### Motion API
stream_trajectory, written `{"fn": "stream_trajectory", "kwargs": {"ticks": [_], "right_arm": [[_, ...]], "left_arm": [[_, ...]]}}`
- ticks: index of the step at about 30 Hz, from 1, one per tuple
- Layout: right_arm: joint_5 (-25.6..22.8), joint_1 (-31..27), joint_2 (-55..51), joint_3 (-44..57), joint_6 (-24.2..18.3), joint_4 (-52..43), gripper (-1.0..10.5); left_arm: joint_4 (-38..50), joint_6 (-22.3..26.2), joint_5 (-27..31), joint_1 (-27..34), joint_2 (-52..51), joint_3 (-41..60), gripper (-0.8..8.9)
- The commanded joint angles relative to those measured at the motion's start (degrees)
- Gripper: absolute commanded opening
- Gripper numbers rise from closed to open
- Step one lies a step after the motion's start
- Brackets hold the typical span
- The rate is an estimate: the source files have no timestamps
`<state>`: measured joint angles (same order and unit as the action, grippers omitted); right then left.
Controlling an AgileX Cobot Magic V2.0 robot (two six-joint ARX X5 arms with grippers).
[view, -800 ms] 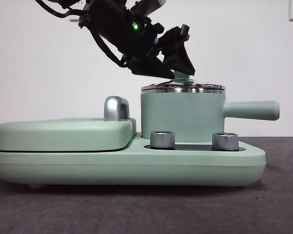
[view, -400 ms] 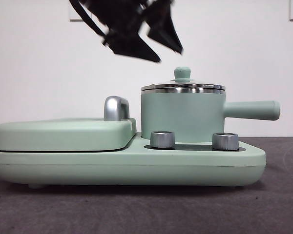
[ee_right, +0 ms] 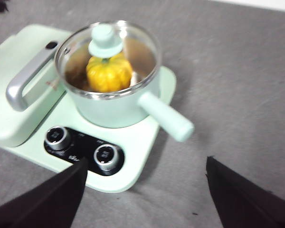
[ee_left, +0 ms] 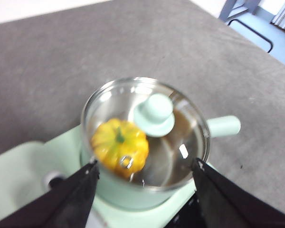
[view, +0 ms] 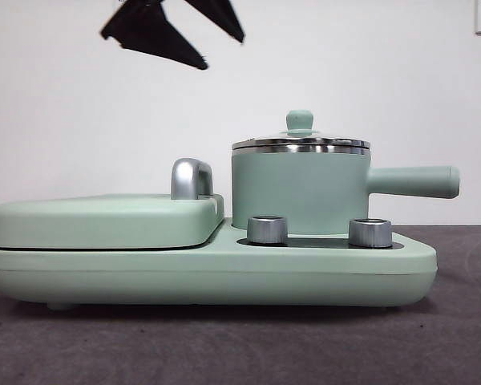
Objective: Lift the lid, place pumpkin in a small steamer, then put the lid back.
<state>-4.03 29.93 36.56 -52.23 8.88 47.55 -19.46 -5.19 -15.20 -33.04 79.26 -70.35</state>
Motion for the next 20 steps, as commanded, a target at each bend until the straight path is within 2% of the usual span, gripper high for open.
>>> {"fn": "stream_trajectory", "kwargs": {"ticks": [1, 5, 12, 20], "right_arm": [[1.75, 0.31, 3.37, -0.33, -2.05, -3.23, 3.9], [4.55, 0.33, 8.33, -0.33, -3.65, -9.68, 3.9], [9.88, 0.57, 15.72, -0.33, -3.76, -17.79, 3.9], [10.47, 2.99, 19.93, -0.33, -5.51, -19.06, 3.9]], "left_arm": [[-1.18, -0.22, -0.57, 0.61, -1.05, 0.13, 3.21], [-1.49, -0.24, -1.33, 2.01, -5.14, 4.59, 3.21], [-1.49, -2.19, -1.29, 4.83, -16.79, 16.41, 3.20], [-2.97, -7.56, -0.72, 7.91, -30.49, 24.61, 3.19]]}}
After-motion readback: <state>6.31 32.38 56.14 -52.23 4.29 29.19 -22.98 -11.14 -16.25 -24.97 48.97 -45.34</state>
